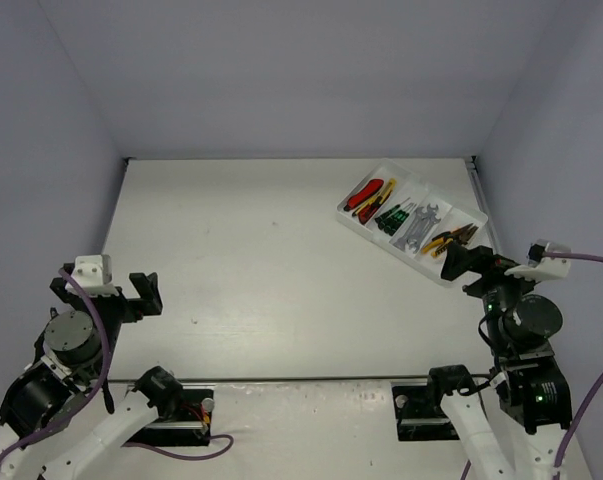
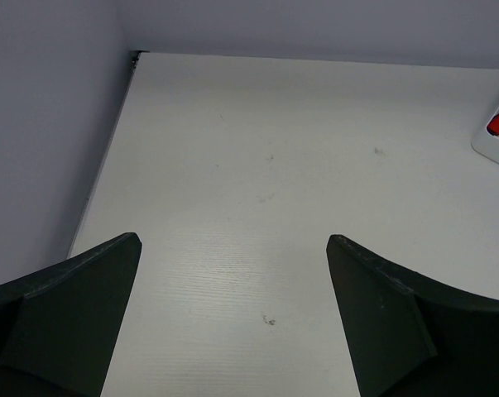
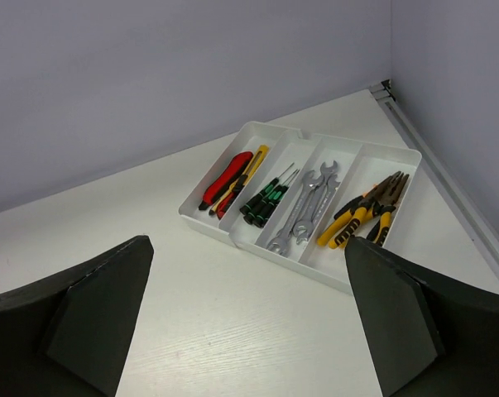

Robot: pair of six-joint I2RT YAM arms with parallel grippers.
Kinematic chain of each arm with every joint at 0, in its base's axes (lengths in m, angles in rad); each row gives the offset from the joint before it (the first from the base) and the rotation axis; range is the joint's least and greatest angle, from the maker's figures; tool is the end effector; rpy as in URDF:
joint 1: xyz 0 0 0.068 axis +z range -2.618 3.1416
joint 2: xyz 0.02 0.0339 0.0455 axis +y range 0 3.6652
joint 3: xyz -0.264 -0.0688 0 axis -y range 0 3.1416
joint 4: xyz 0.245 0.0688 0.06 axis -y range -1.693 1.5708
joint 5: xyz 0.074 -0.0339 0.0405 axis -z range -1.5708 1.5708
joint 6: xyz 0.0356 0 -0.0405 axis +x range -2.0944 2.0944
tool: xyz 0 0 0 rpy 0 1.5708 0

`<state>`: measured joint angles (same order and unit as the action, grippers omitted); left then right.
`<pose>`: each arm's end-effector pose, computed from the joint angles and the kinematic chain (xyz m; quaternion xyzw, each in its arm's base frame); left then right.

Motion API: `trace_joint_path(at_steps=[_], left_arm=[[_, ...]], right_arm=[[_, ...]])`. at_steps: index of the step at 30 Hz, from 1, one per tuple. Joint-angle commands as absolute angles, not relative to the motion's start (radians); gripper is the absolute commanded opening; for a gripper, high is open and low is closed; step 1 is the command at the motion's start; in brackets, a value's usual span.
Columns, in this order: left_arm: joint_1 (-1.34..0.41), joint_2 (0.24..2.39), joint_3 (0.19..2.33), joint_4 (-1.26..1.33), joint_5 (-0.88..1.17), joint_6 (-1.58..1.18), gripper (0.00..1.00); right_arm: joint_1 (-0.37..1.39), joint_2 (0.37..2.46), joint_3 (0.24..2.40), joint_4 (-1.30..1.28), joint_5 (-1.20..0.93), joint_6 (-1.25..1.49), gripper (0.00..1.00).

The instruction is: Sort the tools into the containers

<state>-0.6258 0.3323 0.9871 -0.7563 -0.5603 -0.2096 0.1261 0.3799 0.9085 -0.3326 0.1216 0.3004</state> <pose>0.0369 -0.0033 0.3859 -0.0340 0.7360 -0.0738 0.6720 0.0634 0.0037 0.4081 0.1019 0.6269 0.1256 0.7622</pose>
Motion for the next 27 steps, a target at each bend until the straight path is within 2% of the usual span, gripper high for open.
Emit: trace_joint_path(at_steps=[1,14,27], left_arm=[[-0.62,0.31,0.98,-0.747,-0.592,-0.214,0.94],[-0.621,0.281,0.889,-0.728,-0.607,-0.255,0.94],[-0.592,0.264,0.847,-0.726,-0.619,-0.258,0.94]], right_arm=[[0.135,0.326,0.889,-0.323,0.176,0.286,1.0],[0.183,0.242,0.827,-0.316,0.271,0.318,1.0],[0.242,0.247,0.805,-0.316,0.33,0.328,1.0]])
